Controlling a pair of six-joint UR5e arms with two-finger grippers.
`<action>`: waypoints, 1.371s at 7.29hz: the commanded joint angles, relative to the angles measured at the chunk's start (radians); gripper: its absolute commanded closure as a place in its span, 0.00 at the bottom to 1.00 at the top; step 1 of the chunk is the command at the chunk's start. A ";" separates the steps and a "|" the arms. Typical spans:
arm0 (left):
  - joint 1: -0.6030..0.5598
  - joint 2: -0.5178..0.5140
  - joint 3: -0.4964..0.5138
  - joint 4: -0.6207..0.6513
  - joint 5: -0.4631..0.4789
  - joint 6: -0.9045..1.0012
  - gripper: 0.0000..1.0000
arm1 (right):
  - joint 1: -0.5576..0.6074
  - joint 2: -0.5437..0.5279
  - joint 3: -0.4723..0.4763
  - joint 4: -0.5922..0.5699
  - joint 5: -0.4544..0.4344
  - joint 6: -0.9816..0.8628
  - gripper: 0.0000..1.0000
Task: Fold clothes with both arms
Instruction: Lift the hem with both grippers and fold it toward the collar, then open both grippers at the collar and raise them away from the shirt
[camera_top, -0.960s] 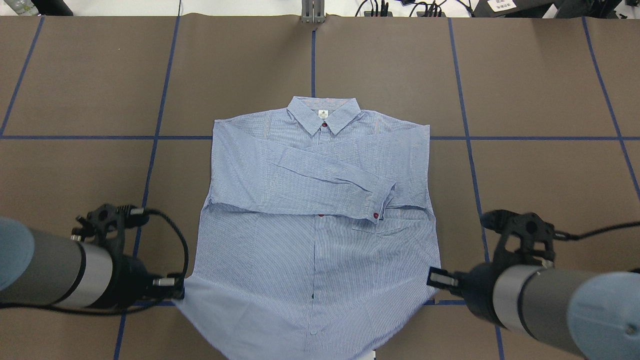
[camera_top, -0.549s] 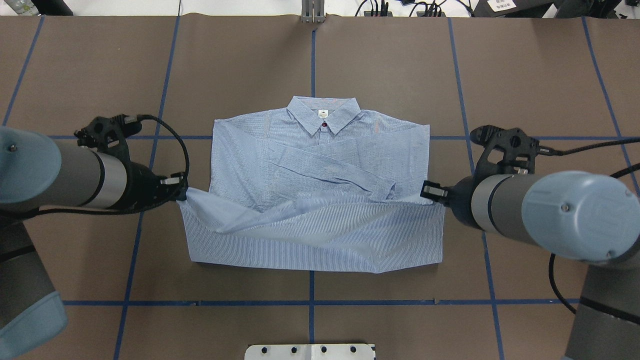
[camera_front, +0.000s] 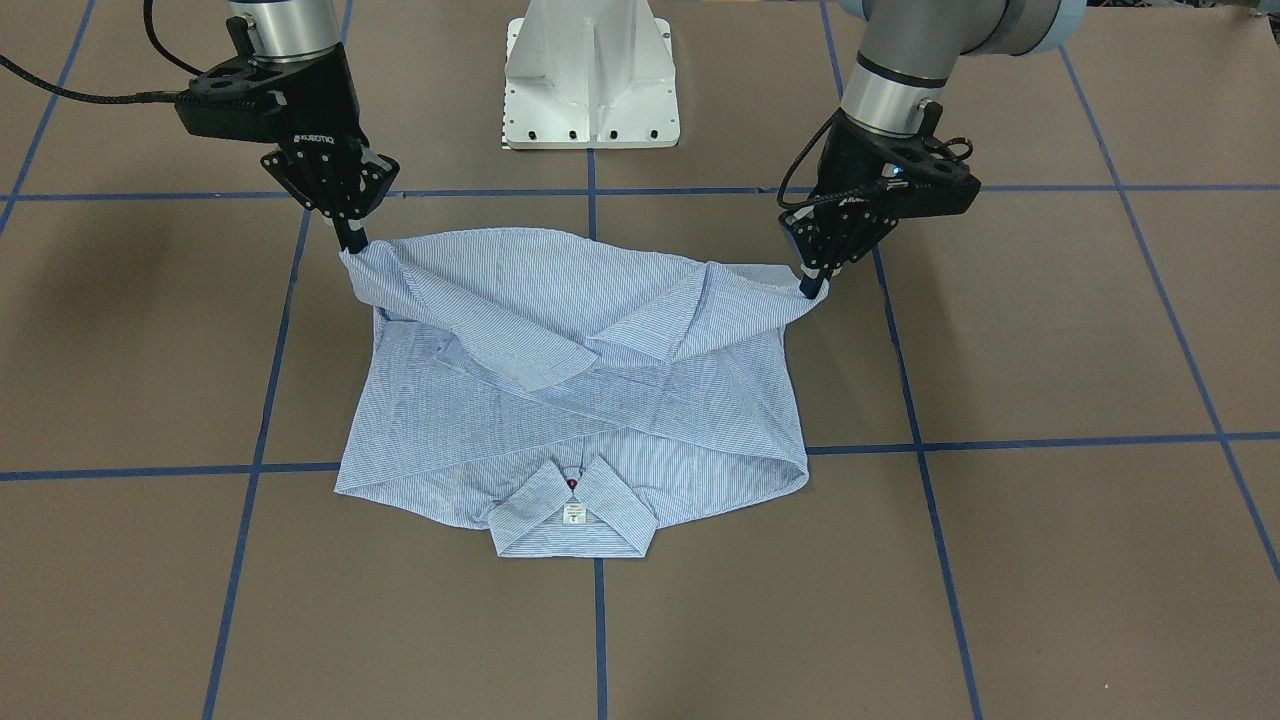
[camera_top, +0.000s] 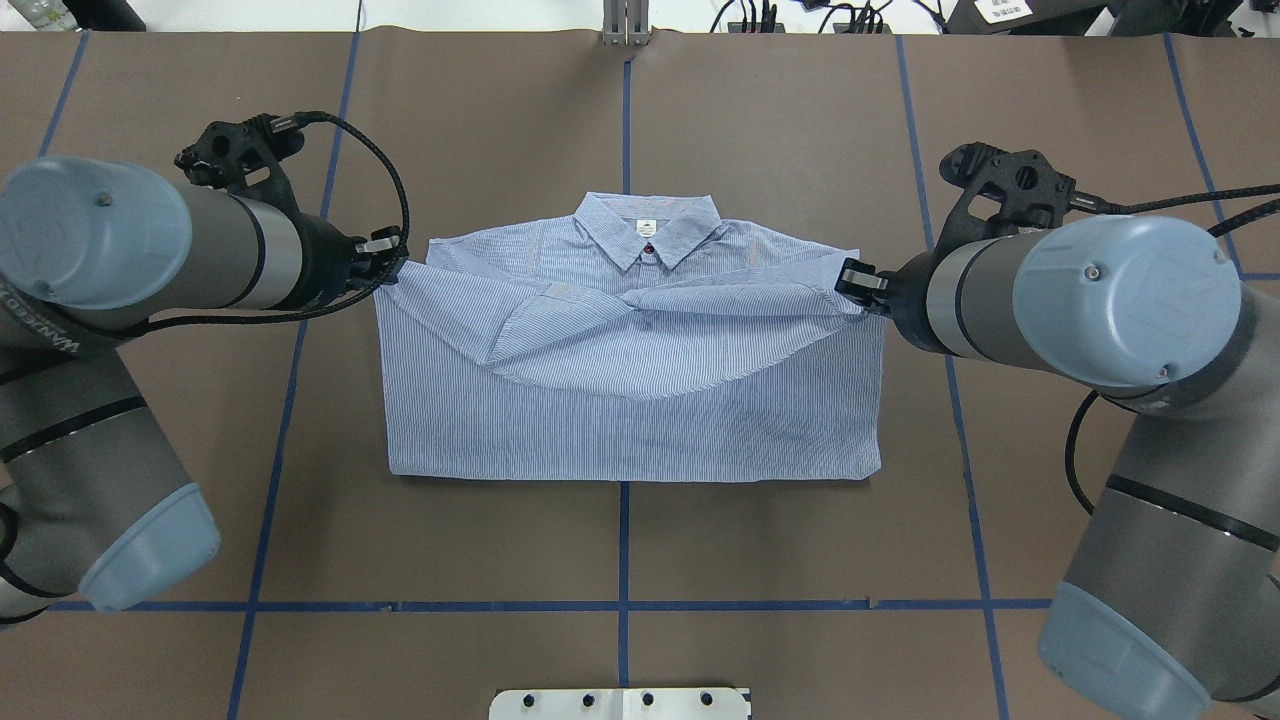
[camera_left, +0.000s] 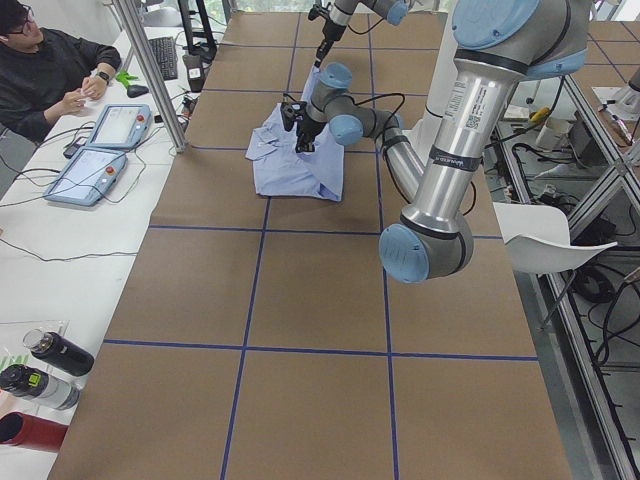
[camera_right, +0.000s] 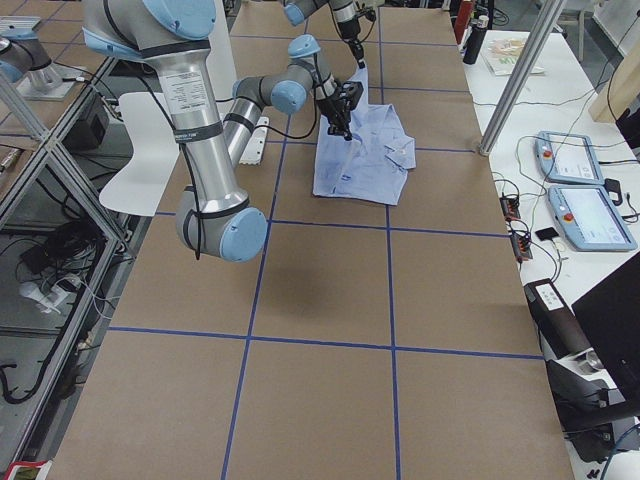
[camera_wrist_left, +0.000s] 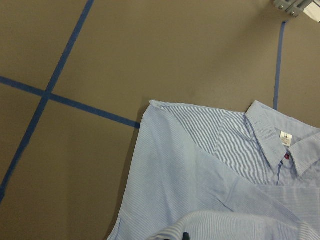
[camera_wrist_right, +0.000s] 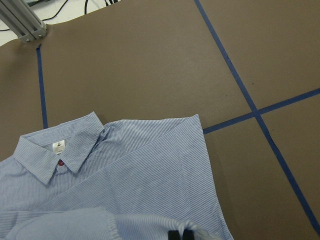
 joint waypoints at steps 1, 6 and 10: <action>0.001 -0.070 0.117 -0.005 0.032 0.007 1.00 | 0.039 0.042 -0.083 0.001 0.000 -0.044 1.00; -0.003 -0.159 0.448 -0.217 0.055 0.241 1.00 | 0.086 0.087 -0.460 0.346 0.038 -0.110 1.00; -0.018 -0.159 0.471 -0.223 0.046 0.303 1.00 | 0.149 0.089 -0.509 0.374 0.160 -0.169 1.00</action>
